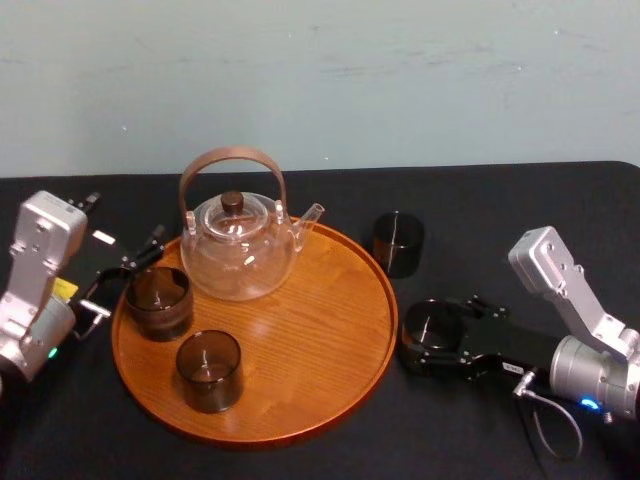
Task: Pick up the glass from the table and place it on the tray.
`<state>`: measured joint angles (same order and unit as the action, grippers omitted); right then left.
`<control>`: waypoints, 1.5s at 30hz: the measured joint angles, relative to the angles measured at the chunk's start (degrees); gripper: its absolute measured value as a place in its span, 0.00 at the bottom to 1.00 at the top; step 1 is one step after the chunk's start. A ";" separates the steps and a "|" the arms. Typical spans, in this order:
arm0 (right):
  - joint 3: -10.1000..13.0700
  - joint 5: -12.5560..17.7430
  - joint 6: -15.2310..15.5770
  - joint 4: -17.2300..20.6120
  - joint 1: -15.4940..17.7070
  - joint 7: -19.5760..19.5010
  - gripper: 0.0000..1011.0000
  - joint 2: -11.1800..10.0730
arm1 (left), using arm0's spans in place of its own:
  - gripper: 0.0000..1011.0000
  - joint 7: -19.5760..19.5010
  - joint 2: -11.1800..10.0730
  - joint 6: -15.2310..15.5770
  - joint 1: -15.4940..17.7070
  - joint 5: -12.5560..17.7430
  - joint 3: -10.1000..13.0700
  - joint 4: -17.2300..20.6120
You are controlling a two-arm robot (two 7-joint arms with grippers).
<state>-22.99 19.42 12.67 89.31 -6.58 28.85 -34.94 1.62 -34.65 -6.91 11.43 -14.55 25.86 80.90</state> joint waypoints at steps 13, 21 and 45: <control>-0.48 -0.17 -0.44 -0.22 -0.45 0.31 0.99 0.02 | 0.99 0.00 0.00 0.00 0.00 0.00 0.00 0.00; -0.42 -0.17 -0.47 -0.18 -0.42 0.30 0.93 0.00 | 0.99 0.00 0.00 0.00 0.00 0.00 0.00 0.00; 0.15 0.64 -0.75 0.13 -0.09 0.47 0.89 -0.48 | 0.99 0.00 0.00 0.00 0.00 0.00 0.00 0.00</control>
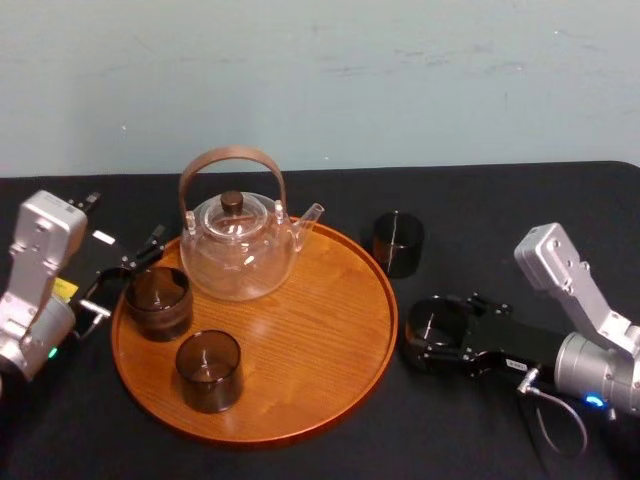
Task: Pick up the glass from the table and place it on the tray.
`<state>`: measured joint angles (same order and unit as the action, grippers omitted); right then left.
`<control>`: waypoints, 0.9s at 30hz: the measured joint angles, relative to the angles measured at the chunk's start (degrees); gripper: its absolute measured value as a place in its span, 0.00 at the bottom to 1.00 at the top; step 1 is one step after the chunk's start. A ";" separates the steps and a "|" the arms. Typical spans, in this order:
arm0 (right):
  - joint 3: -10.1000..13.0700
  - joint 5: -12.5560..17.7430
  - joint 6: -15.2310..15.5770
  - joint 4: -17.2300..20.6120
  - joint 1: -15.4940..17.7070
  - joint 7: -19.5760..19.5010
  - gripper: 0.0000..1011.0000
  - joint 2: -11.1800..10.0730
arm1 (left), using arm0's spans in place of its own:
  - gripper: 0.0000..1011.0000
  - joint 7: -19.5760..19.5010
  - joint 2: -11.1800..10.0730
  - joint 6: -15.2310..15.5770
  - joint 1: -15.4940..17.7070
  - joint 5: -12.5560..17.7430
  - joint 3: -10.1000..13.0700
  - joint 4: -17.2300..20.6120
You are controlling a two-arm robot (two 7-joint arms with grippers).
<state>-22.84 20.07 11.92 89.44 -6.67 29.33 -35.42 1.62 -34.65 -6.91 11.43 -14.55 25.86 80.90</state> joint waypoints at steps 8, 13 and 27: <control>1.22 1.43 -0.34 2.72 0.18 0.64 0.89 -1.62 | 0.99 0.00 0.00 0.00 0.00 0.00 0.00 0.00; 2.10 2.46 -0.44 4.87 0.07 0.91 0.89 -2.84 | 0.99 0.00 0.00 0.00 0.00 0.00 0.00 0.00; 0.88 2.96 -1.23 7.72 -2.37 2.28 0.89 -3.93 | 0.99 0.00 0.00 0.00 0.00 0.00 0.00 0.00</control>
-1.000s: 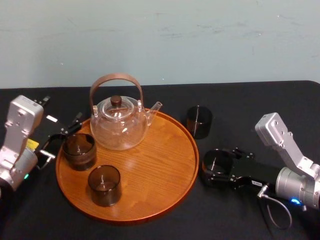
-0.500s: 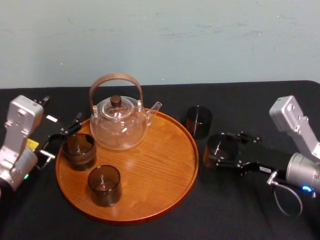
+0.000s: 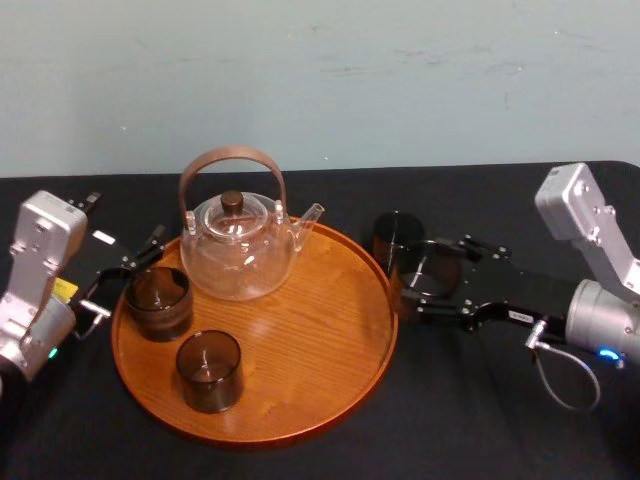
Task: Pick up the glass from the table and place it on the tray.
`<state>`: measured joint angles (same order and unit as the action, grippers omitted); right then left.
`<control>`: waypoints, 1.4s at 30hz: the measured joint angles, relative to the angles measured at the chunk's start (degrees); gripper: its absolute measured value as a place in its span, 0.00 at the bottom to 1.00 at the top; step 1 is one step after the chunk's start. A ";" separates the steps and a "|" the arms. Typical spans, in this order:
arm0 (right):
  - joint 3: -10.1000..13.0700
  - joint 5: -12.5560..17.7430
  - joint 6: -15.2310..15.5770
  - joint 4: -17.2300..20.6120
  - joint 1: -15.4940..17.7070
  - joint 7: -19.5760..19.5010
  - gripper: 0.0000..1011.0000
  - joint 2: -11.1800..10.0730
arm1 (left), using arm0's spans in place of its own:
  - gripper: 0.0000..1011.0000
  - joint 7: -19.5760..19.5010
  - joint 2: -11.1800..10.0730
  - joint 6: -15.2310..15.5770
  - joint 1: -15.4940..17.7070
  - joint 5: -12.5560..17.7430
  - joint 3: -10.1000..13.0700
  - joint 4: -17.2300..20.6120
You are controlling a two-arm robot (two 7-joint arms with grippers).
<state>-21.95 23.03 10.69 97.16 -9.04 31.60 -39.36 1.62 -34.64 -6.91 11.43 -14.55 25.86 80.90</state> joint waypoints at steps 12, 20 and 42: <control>-4.58 -1.03 -0.59 -0.79 -3.57 2.28 0.89 1.64 | 0.99 0.00 0.00 0.00 0.00 0.00 0.00 0.00; -7.98 -1.97 -1.33 -1.95 -5.87 3.71 0.89 3.23 | 0.99 0.00 0.00 0.00 0.00 0.00 0.00 0.00; -14.01 -3.78 -3.59 -6.22 -9.50 6.11 0.89 6.85 | 0.99 0.00 0.00 0.00 0.00 0.00 0.00 0.00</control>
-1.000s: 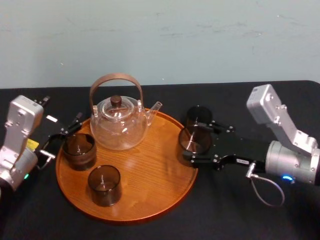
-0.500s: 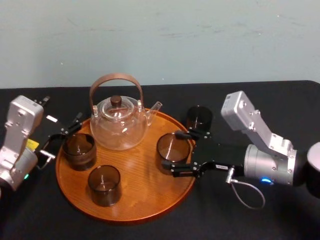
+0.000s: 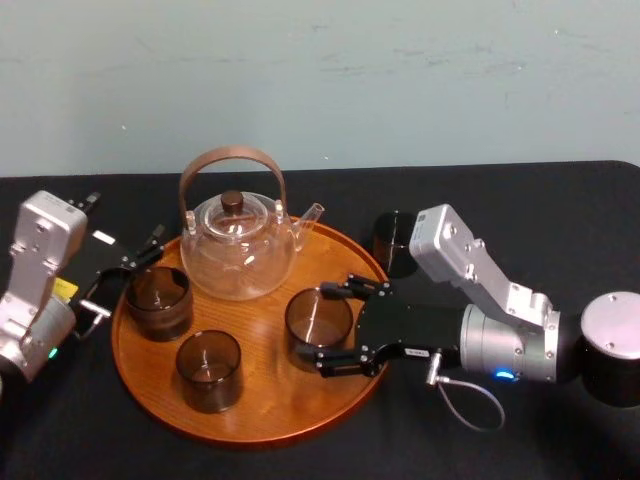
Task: Pick up the glass from the table and place it on the tray.
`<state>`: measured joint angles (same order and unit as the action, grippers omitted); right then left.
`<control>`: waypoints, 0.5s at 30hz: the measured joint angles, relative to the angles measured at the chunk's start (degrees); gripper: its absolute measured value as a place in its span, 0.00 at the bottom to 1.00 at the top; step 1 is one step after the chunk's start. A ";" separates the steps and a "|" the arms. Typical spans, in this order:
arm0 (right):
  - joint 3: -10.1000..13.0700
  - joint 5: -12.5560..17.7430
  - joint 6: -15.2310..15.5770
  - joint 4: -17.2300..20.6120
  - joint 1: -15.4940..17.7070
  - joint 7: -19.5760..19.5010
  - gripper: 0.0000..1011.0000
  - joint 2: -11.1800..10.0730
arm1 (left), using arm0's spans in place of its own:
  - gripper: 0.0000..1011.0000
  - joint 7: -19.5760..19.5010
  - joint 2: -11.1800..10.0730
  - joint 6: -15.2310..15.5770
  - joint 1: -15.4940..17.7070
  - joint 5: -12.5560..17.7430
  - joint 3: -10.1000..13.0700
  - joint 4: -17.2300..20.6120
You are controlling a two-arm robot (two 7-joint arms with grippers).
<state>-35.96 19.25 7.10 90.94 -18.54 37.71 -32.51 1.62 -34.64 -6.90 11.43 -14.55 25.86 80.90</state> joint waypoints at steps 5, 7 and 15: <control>-0.47 0.24 -0.98 -1.56 -0.18 0.42 0.89 0.78 | 0.99 0.00 0.00 0.00 0.00 0.00 0.00 0.00; -0.66 0.41 -1.52 -2.38 -0.31 0.63 0.89 1.13 | 0.99 0.00 0.00 0.00 0.00 0.00 0.00 0.00; -1.32 0.54 -2.71 -4.97 -0.76 1.06 0.89 2.20 | 0.99 0.00 0.00 0.00 0.00 0.00 0.00 0.00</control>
<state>-37.28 19.79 4.39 85.96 -19.30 38.77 -30.30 1.62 -34.64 -6.91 11.43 -14.55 25.86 80.90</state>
